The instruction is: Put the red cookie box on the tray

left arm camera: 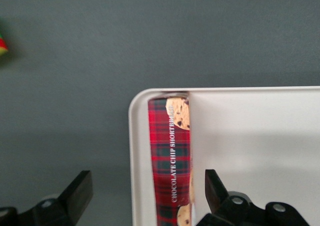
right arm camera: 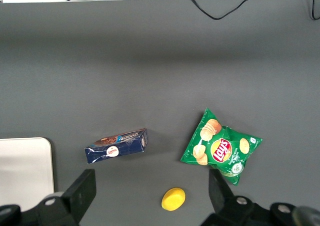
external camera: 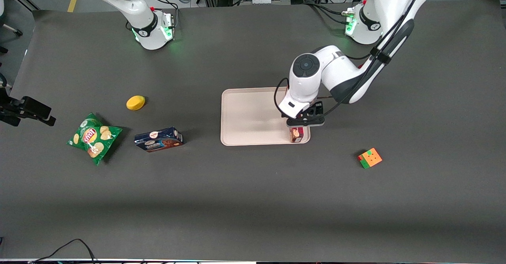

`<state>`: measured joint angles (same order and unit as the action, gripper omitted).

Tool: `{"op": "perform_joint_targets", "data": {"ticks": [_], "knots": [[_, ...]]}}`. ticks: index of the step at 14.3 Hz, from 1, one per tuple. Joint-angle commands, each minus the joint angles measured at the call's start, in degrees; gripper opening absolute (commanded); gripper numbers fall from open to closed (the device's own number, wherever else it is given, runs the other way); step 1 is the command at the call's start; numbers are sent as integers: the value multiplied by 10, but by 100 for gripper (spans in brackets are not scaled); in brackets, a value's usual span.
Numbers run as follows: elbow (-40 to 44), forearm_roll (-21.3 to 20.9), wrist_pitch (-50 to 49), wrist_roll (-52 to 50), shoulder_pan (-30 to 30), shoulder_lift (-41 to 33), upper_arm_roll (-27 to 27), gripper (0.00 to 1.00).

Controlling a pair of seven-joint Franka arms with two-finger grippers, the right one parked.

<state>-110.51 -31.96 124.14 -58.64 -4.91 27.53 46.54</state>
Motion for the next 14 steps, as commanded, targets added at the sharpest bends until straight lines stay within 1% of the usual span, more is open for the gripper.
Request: {"op": "perform_joint_targets", "data": {"ticks": [1, 4, 7, 8, 9, 10, 11, 13, 14], "knots": [[105, 4, -160, 104, -4, -15, 18, 100], [200, 49, -266, 227, -19, -23, 17, 100], [233, 74, -316, 330, -39, -62, 1, 100], [236, 94, -324, 368, -40, -80, -22, 100], [236, 122, -325, 411, -40, -102, -53, 100], [236, 153, -325, 456, -38, -122, -91, 100], [235, 176, -325, 495, -34, -146, -128, 100], [228, 200, -324, 533, -30, -182, -194, 100], [226, 224, -324, 541, -30, -194, -222, 100]]}}
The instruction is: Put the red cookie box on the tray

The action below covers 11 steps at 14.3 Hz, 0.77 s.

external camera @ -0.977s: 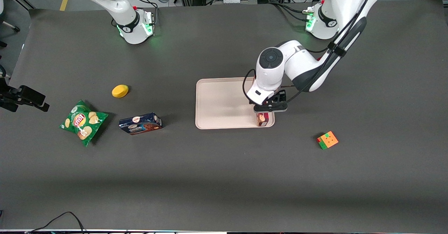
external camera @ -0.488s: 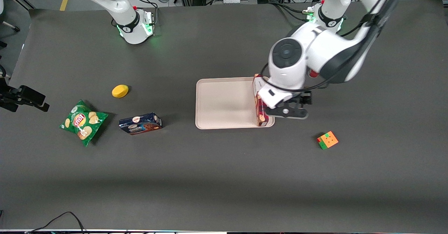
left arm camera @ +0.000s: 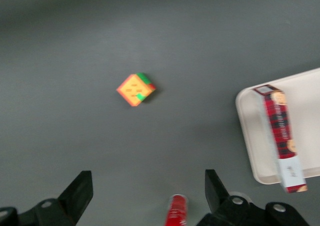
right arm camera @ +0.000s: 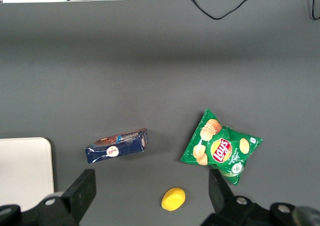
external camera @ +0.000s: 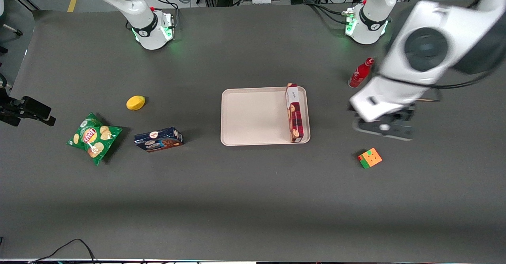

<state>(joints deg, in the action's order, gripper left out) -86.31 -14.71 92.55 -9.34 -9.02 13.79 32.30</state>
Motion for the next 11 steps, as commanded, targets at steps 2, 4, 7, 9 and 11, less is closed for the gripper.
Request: {"op": "perform_joint_targets", "data": {"ticks": [2, 4, 7, 9, 11], "knots": [[-21, 117, -8, 83, 18, -71, -153, 100], [-38, 158, 2, 158, 27, -73, -215, 100], [-82, 161, 36, 164, 29, -93, -242, 100], [-141, 161, 88, 164, 35, -123, -260, 100], [-143, 156, 86, 158, 47, -126, -268, 100]]}}
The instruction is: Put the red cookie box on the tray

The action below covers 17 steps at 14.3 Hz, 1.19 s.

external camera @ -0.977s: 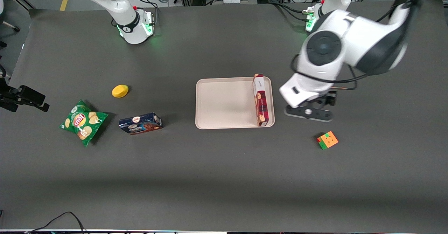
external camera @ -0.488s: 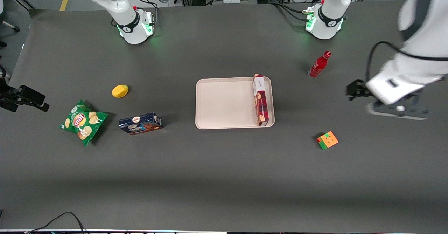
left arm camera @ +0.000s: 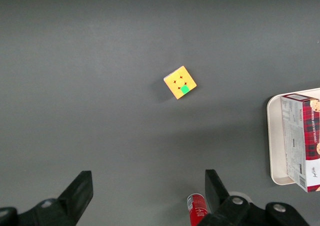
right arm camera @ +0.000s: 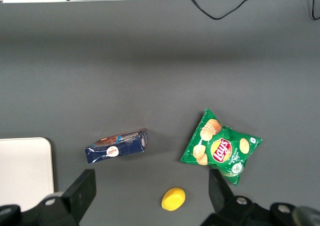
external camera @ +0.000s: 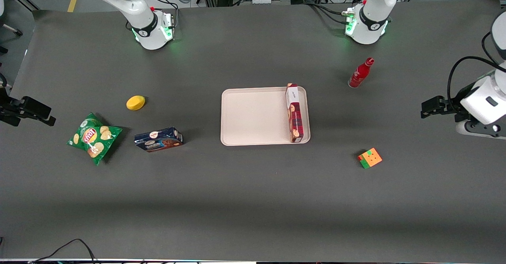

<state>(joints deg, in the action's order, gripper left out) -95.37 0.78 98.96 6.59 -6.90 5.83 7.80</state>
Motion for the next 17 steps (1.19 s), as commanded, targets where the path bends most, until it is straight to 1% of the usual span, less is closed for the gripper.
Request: {"op": "perform_joint_targets", "data": {"ticks": [1, 4, 5, 6, 8, 9, 17], "knots": [[-52, -5, 20, -2, 26, -49, -22, 100], [-49, -7, -3, -31, 42, -68, -18, 100], [-45, -7, -8, -31, 59, -71, -24, 100], [-42, -7, -9, -31, 75, -71, -37, 100], [-42, -7, -10, -32, 127, -71, -83, 100], [-42, -7, -10, -32, 139, -71, -96, 100], [-18, -10, -12, -26, 136, -51, -98, 100]]}}
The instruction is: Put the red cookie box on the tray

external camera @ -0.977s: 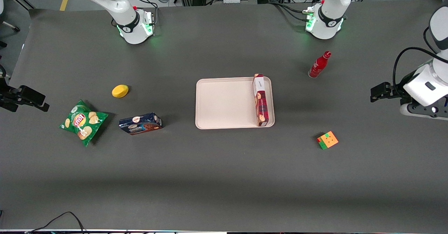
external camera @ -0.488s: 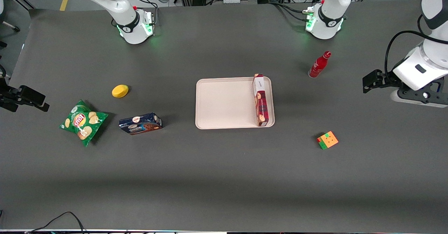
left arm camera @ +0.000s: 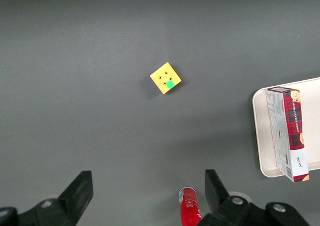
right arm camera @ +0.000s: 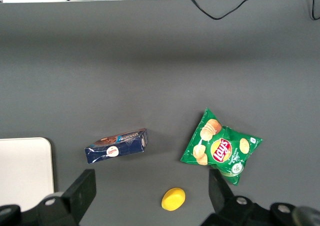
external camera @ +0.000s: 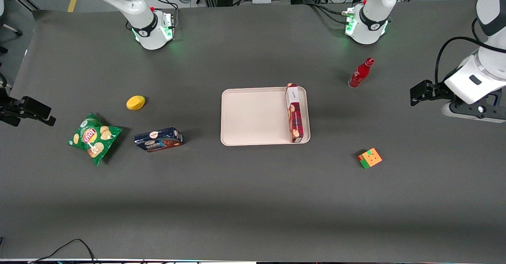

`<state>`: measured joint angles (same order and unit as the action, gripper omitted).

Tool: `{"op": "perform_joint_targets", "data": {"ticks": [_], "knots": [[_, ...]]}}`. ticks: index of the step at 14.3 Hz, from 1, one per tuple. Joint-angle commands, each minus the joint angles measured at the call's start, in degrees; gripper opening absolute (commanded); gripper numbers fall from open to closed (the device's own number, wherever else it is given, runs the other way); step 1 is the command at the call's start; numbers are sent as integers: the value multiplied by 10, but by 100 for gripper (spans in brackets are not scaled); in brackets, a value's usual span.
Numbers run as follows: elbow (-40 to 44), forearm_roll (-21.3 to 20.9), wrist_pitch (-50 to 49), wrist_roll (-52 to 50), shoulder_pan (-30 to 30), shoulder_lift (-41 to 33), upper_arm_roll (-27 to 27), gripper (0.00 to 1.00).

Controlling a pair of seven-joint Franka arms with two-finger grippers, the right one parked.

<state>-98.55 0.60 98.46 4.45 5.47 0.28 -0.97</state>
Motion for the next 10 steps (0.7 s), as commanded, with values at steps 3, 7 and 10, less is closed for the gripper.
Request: {"op": "perform_joint_targets", "data": {"ticks": [3, 7, 10], "knots": [[22, -12, -7, -1, 4, 10, -7, 100], [33, -13, -8, -1, -27, 18, 25, 100], [38, -26, -7, 2, -27, 24, 25, 100]]}}
